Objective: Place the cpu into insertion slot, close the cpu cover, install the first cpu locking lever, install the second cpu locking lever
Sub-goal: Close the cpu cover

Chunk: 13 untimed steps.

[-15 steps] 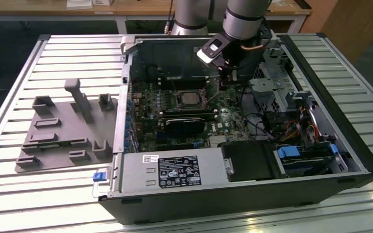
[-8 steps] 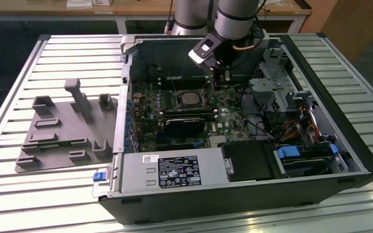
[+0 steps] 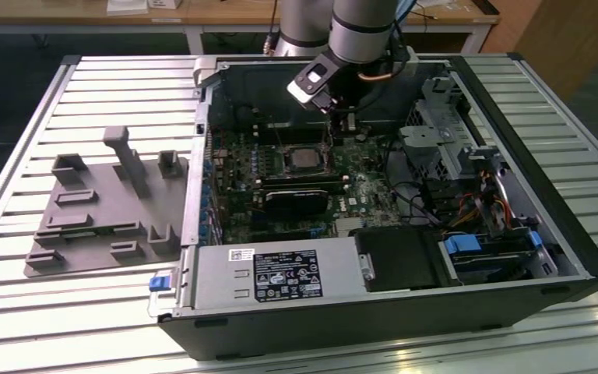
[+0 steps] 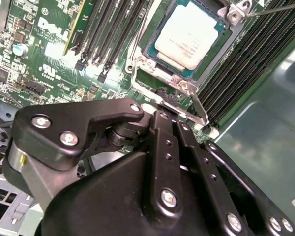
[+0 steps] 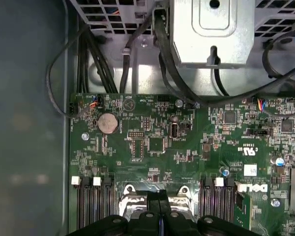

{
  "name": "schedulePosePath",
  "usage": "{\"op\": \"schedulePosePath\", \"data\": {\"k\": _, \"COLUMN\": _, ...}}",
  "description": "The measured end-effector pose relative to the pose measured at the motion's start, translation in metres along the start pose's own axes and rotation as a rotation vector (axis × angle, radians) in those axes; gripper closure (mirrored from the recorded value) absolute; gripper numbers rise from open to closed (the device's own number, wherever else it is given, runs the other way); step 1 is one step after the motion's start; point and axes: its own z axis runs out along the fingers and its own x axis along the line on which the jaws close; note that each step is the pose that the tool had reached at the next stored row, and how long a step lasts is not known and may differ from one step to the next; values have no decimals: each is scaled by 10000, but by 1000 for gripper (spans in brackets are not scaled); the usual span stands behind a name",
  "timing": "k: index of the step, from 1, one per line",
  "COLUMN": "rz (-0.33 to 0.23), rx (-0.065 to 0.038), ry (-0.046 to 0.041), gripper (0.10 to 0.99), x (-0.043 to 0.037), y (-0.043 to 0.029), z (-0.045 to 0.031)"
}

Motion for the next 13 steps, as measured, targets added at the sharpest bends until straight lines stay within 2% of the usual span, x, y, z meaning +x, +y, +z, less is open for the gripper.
{"op": "schedulePosePath", "data": {"k": 7, "rz": 1, "rx": -17, "ry": 2, "gripper": 984, "x": 0, "y": -82, "z": 2}}
{"op": "schedulePosePath", "data": {"k": 13, "rz": 0, "rx": -31, "ry": 0, "gripper": 984, "x": -1, "y": -117, "z": 2}}
